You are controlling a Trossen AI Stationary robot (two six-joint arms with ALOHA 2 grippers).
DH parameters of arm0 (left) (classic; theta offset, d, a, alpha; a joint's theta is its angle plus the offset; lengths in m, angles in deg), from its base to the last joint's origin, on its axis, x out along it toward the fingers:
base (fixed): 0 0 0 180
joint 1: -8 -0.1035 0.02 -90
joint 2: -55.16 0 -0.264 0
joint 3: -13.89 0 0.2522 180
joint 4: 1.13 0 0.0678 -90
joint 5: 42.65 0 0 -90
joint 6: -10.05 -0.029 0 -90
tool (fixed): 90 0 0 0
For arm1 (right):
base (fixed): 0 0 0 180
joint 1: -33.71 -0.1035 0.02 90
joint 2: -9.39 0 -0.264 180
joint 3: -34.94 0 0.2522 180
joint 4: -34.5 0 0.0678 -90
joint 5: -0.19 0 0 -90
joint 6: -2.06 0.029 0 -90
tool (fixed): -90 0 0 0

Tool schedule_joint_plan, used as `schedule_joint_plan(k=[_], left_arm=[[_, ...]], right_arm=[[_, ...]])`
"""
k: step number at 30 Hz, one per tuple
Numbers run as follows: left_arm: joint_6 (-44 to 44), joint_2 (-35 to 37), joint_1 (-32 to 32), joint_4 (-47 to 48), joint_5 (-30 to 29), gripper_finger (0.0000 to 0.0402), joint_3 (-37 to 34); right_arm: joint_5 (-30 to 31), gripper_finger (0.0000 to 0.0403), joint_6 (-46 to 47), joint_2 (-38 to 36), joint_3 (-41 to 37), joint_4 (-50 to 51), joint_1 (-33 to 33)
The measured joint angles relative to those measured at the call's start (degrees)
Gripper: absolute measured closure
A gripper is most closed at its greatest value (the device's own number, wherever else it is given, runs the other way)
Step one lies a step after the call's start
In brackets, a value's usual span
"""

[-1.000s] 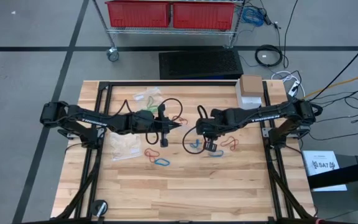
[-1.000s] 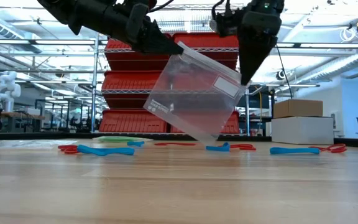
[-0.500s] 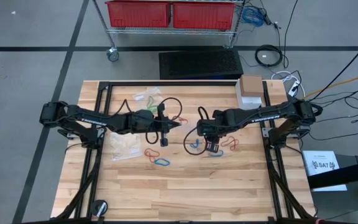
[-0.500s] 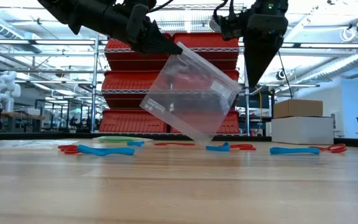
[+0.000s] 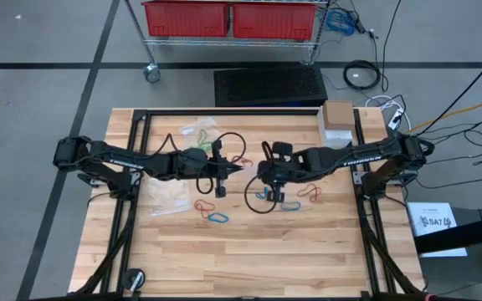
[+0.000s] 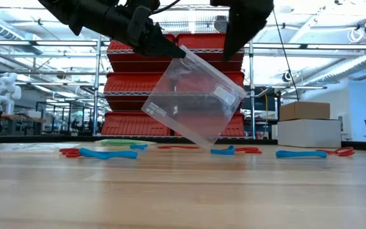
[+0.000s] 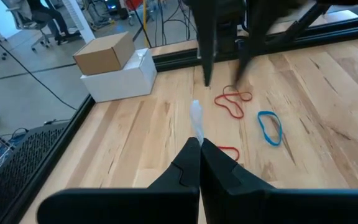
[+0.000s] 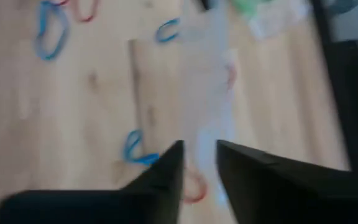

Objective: Sort rubber bands
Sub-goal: Open the top right transparent zip bag

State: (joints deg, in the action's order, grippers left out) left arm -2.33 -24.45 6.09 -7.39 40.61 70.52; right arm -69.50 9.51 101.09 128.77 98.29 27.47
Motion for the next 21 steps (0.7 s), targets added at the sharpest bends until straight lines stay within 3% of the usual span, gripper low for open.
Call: schedule_joint_plan(k=[2,4,8,21], left_arm=[[0.0,0.0,0.0,0.0,0.0,0.0402,0.0],[0.0,0.0,0.0,0.0,0.0,0.0402,0.0],[0.0,0.0,0.0,0.0,0.3,0.0402,0.0],[0.0,-0.1,0.0,0.1,0.3,0.0402,0.0]], right_arm=[[3.5,0.0374,-1.5,0.0,0.0,-0.6,-0.1],[6.2,0.0393,-2.7,0.0,0.0,-1.0,-0.2],[3.5,0.0397,-4.1,0.7,0.0,-4.2,0.1],[3.9,0.0403,-7.5,4.3,0.0,-6.5,1.0]])
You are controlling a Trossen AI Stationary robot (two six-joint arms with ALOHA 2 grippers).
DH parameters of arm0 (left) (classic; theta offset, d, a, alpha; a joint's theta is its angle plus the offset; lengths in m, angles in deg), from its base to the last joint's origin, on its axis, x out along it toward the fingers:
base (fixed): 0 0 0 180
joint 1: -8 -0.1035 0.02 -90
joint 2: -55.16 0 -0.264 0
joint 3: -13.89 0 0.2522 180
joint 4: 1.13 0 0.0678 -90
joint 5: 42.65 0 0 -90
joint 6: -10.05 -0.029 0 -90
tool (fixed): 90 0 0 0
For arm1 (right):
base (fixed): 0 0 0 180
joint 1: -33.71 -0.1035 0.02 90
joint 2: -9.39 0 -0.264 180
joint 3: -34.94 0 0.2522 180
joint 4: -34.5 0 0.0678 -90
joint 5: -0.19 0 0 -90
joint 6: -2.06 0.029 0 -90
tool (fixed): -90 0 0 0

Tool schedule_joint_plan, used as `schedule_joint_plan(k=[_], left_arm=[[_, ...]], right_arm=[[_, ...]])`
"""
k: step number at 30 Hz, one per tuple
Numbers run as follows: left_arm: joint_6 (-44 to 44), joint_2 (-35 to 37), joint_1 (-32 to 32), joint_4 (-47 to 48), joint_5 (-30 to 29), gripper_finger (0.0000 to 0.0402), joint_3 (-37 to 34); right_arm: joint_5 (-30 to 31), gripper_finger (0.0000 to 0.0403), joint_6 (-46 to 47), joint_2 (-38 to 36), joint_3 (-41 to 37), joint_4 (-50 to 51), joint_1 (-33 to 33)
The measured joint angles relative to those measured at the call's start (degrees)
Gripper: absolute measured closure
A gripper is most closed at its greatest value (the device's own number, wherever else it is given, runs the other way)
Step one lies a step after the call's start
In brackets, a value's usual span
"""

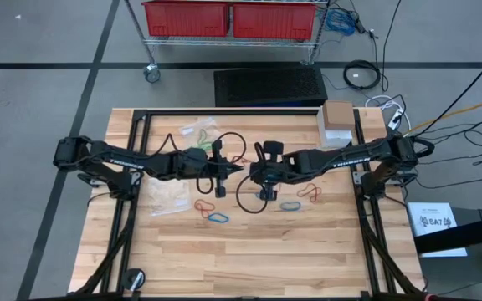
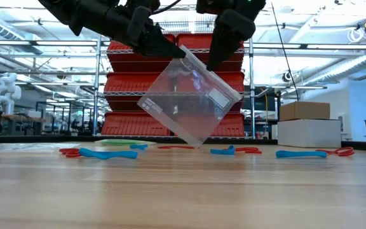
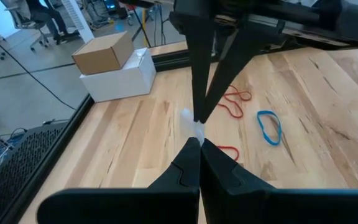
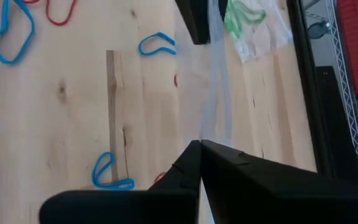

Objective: Sort rubber bands
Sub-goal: Open the top right transparent zip bag

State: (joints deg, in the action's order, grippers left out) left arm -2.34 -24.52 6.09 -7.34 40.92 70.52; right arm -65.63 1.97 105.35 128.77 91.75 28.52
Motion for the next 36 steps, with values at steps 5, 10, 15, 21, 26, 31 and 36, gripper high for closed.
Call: schedule_joint_plan(k=[5,10,15,21,26,31,36], left_arm=[[0.0,0.0,0.0,0.0,0.0,0.0402,0.0],[0.0,0.0,0.0,0.0,0.0,0.0402,0.0],[0.0,0.0,0.0,0.0,0.0,0.0402,0.0],[0.0,0.0,0.0,0.0,0.0,0.0402,0.0],[0.0,0.0,0.0,0.2,0.0,0.0402,0.0],[0.0,0.0,0.0,1.1,0.0,0.0402,0.0],[0.0,0.0,0.0,1.0,0.0,0.0402,0.0]], right_arm=[[3.1,0.0403,-0.7,-0.2,0.0,0.0,0.3],[2.9,0.0403,-1.3,-0.2,0.0,0.1,1.1],[2.8,0.0403,-2.7,-0.2,0.0,0.1,1.9],[3.0,0.0403,-3.4,-0.5,0.0,0.1,2.2],[3.3,0.0403,-3.6,-1.0,0.0,0.2,2.2],[4.4,0.0403,-3.6,-2.1,0.0,0.4,2.1],[1.8,0.0403,-2.7,-2.1,0.0,0.5,1.7]])
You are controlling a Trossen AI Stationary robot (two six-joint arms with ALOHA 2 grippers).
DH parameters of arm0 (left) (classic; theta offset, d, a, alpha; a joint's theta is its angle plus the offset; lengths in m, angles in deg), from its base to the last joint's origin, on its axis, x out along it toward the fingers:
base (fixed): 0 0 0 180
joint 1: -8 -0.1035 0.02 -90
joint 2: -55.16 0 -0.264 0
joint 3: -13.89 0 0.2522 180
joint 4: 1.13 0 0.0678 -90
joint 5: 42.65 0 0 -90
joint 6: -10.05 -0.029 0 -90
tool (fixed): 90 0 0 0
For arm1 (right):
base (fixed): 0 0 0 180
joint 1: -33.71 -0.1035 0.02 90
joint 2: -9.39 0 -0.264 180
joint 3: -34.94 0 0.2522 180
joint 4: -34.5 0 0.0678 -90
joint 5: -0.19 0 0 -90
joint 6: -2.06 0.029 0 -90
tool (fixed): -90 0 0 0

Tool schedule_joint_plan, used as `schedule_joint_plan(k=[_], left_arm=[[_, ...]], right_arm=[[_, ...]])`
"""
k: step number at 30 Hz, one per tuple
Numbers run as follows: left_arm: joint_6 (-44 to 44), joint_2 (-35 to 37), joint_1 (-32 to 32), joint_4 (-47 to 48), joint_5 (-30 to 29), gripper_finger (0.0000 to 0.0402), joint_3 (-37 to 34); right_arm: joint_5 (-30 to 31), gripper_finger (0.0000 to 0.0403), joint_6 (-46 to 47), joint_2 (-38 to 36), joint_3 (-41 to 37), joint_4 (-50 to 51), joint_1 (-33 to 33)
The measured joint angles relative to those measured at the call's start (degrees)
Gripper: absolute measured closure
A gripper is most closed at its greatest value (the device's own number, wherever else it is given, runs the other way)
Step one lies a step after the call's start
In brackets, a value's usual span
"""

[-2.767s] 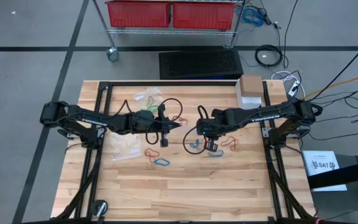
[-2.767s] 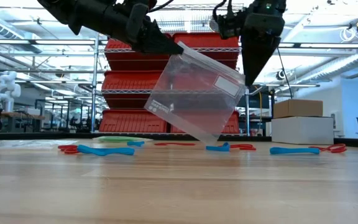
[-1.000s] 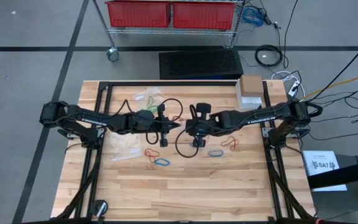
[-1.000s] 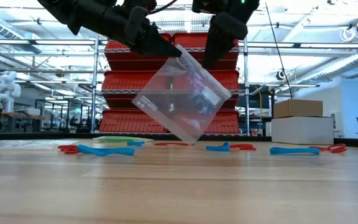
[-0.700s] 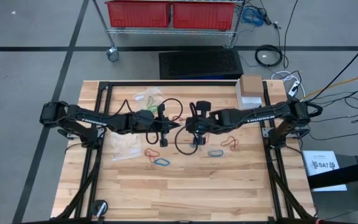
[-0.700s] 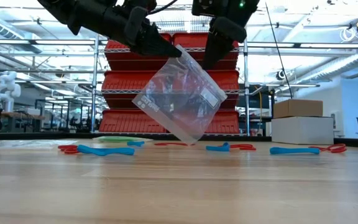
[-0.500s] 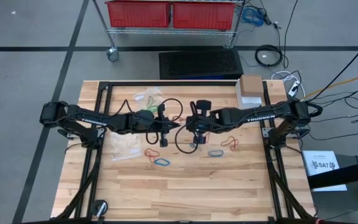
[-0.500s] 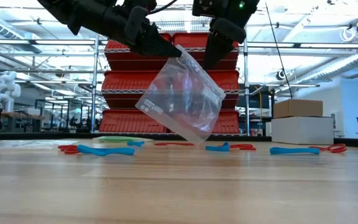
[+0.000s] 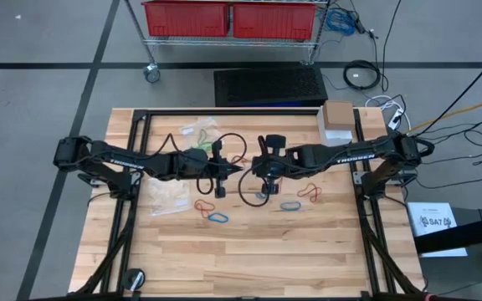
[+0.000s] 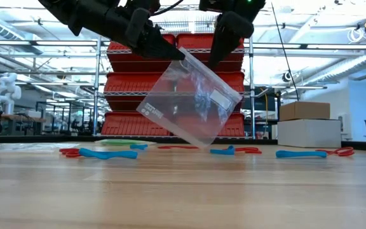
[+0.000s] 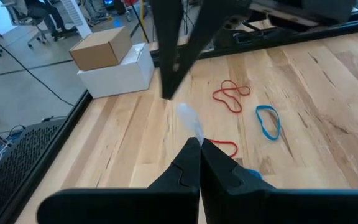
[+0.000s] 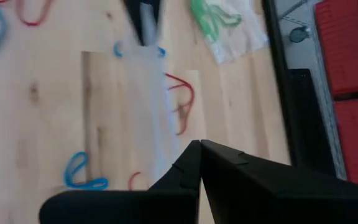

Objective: Sort rubber bands
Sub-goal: Open the top right transparent zip bag

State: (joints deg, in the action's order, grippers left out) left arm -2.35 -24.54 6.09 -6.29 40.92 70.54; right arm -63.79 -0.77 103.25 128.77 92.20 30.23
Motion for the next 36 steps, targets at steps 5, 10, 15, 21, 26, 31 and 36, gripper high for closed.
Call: schedule_joint_plan(k=[5,10,15,21,26,31,36], left_arm=[[0.0,0.0,0.0,0.0,0.0,0.0402,0.0],[0.0,0.0,0.0,-0.3,0.0,0.0402,0.0],[0.0,0.0,0.0,-0.3,0.0,0.0402,0.0],[0.0,0.0,0.0,-0.3,0.0,0.0402,0.0],[0.0,0.0,0.3,-0.3,0.0,0.0402,0.0],[0.1,0.0,1.9,-0.3,0.0,0.0402,-0.3],[2.7,0.0,3.0,-0.3,-0.1,0.0402,-2.2]], right_arm=[[-0.9,0.0403,0.5,0.0,0.0,0.0,-0.5],[-3.1,0.0403,0.4,1.2,0.0,-0.8,-0.3],[-3.8,0.0403,-0.5,2.6,0.0,-1.3,-0.3],[-5.7,0.0403,-1.6,3.4,0.0,-3.6,-0.3],[-3.3,0.0403,-2.4,3.2,0.0,-3.5,-0.3],[-3.4,0.0403,-3.2,3.0,-5.1,-11.8,-0.2],[-3.9,0.0403,-3.4,1.9,-14.3,-25.2,-0.3]])
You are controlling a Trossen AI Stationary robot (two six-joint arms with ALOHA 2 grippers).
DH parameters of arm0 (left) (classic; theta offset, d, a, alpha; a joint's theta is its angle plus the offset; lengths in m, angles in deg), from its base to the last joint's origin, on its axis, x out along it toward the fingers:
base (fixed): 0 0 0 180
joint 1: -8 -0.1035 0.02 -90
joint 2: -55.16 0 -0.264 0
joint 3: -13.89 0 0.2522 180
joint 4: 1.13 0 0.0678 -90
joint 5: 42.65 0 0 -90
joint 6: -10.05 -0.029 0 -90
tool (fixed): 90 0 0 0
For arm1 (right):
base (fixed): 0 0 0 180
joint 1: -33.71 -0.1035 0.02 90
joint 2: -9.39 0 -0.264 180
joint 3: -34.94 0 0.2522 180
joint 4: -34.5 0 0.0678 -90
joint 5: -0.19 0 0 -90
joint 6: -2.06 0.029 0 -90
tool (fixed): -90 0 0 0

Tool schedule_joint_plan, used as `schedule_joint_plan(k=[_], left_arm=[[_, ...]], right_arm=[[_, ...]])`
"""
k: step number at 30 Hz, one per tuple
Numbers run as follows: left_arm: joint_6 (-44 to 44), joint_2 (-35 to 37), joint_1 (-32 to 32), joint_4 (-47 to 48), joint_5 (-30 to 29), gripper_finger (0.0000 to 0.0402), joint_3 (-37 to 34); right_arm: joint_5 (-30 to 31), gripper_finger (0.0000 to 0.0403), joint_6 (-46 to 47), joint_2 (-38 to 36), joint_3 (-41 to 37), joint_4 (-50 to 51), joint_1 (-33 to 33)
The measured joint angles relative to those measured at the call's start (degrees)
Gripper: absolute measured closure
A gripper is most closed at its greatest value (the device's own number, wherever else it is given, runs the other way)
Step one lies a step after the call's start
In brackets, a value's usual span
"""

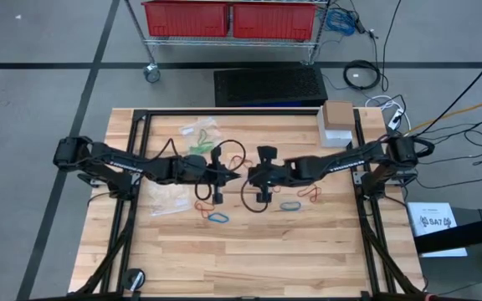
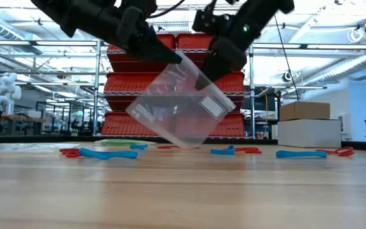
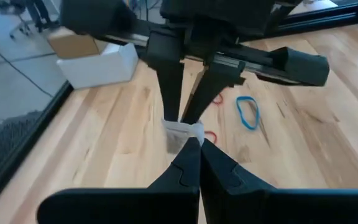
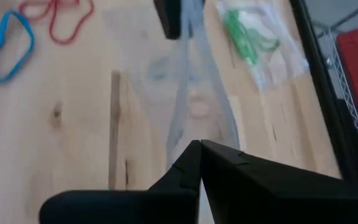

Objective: Sort rubber bands
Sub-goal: Open the top right transparent zip bag

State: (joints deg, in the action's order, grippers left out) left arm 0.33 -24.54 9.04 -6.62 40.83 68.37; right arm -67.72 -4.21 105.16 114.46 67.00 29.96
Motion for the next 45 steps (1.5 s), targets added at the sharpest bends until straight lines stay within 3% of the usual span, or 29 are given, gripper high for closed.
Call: schedule_joint_plan(k=[3,6,8,11,21,24,27,33,45], left_arm=[[0.4,0.0,0.8,0.0,-1.0,0.0402,-0.9],[0.4,0.0,1.5,0.0,-2.4,0.0402,-1.2],[0.4,0.0,1.7,-0.1,-2.6,0.0402,-1.2],[0.5,0.0,1.9,-1.1,-2.7,0.0402,-1.2],[1.8,0.0,2.0,-1.9,-2.8,0.0402,-1.2],[1.9,0.0,2.1,-2.2,-2.7,0.0402,-1.2],[1.9,0.0,2.5,-2.4,-2.7,0.0402,-1.2],[1.9,0.0,2.9,-2.6,-2.5,0.0402,-1.2],[3.4,0.0,2.9,-4.8,-2.7,0.0402,-1.2]], right_arm=[[-1.9,0.0403,0.0,-2.3,-6.2,-10.9,-0.2],[-8.2,0.0403,0.6,-4.0,-11.6,-21.6,-0.4],[-11.0,0.0403,2.5,-3.9,-13.4,-24.5,-0.2],[-10.2,0.0394,6.3,-2.7,-13.7,-25.6,0.1],[-10.0,0.026,10.4,-2.3,-13.6,-27.3,0.4],[-9.2,0.0244,9.9,-2.3,-12.6,-27.3,0.5],[-6.0,0.0269,8.2,-2.3,-12.3,-27.2,1.0],[-4.1,0.039,8.2,-2.3,-12.3,-28.0,1.7],[-7.5,0.0402,7.0,0.0,-12.3,-36.7,-0.8]])
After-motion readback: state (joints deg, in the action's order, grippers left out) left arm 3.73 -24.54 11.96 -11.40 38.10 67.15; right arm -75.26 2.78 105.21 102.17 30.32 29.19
